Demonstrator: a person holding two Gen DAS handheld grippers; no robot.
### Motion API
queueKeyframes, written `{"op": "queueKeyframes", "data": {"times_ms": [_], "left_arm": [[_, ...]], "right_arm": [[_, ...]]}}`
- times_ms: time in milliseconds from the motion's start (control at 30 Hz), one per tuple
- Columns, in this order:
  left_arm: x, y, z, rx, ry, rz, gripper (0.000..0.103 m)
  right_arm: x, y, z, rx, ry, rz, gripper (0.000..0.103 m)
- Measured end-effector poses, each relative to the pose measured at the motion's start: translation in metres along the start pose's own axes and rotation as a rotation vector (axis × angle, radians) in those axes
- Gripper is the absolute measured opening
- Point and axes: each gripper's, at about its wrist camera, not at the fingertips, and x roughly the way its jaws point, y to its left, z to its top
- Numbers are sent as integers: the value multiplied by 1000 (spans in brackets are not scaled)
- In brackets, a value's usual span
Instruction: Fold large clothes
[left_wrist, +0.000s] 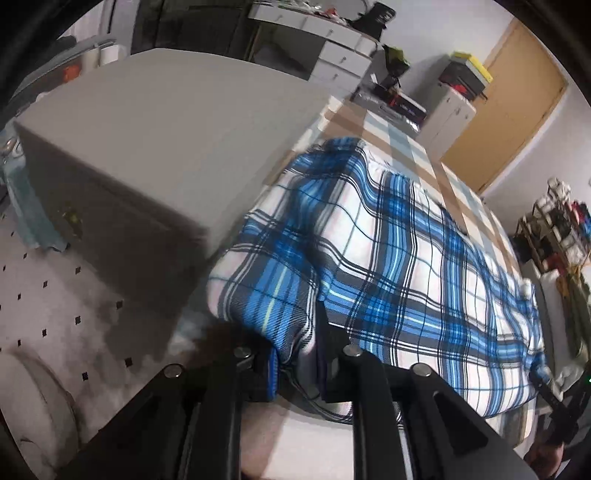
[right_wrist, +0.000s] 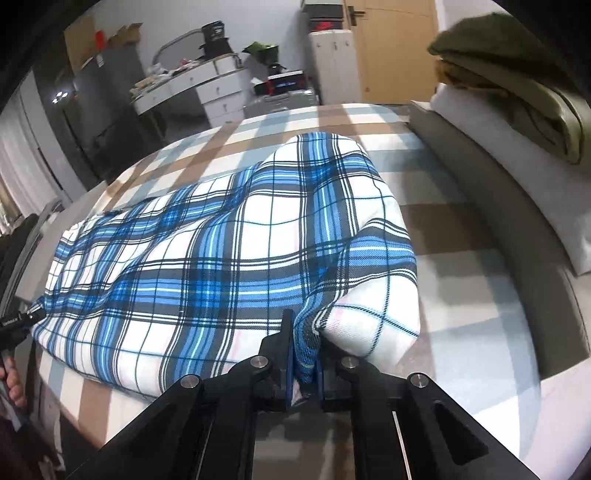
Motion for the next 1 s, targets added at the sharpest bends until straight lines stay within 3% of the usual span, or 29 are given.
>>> {"op": "queueKeyframes", "data": {"times_ms": [67,100,167,267,300,367,400,433,467,567,600,667,700,733,767,867,933,1000], "left_arm": [[3,4,2,-27,30,-23,18],[4,4,2,-36,33,-17,24],[4,0,2,-18,26,-2,27],[-2,-6,-2,16,-7,40,37],[-6,-9,-4,37,-38,80,41],[-20,-17,-11,115,-141,219,44],[-28,-24,-14,157,-189,303,44],[-34,-31,-16,183,-225,342,44],[-42,-37,-17,202,-256,348,47],[-58,-52,-16,220,-279,274,69],[-62,-60,-16,233,-290,246,70],[-65,-77,-17,288,-303,202,72],[-61,-86,-18,329,-304,178,78],[-54,-94,-17,360,-300,165,80],[-43,-103,-18,395,-292,167,81],[1,-117,-14,449,-170,145,81],[27,-117,-13,424,-85,103,81],[51,-115,-11,392,3,83,81]], "right_arm": [[0,-5,-3,6,56,-9,35],[-4,-9,-5,15,76,-25,36],[-19,-16,-8,13,82,-50,36],[-58,-12,-7,-20,-17,-94,38],[-74,-3,-2,-48,-76,-85,40],[-87,23,7,-107,-149,-55,58],[-88,42,13,-144,-176,-39,75],[-85,57,16,-177,-195,-21,80],[-77,79,21,-220,-211,4,79],[-32,142,31,-348,-174,28,79],[-18,155,32,-377,-161,32,79],[19,178,27,-401,-83,35,69],[49,184,27,-385,11,41,30],[64,185,21,-357,76,45,5],[67,184,18,-330,21,55,5],[73,188,15,-352,39,31,4],[72,185,17,-341,54,56,10],[64,181,18,-336,5,111,10]]}}
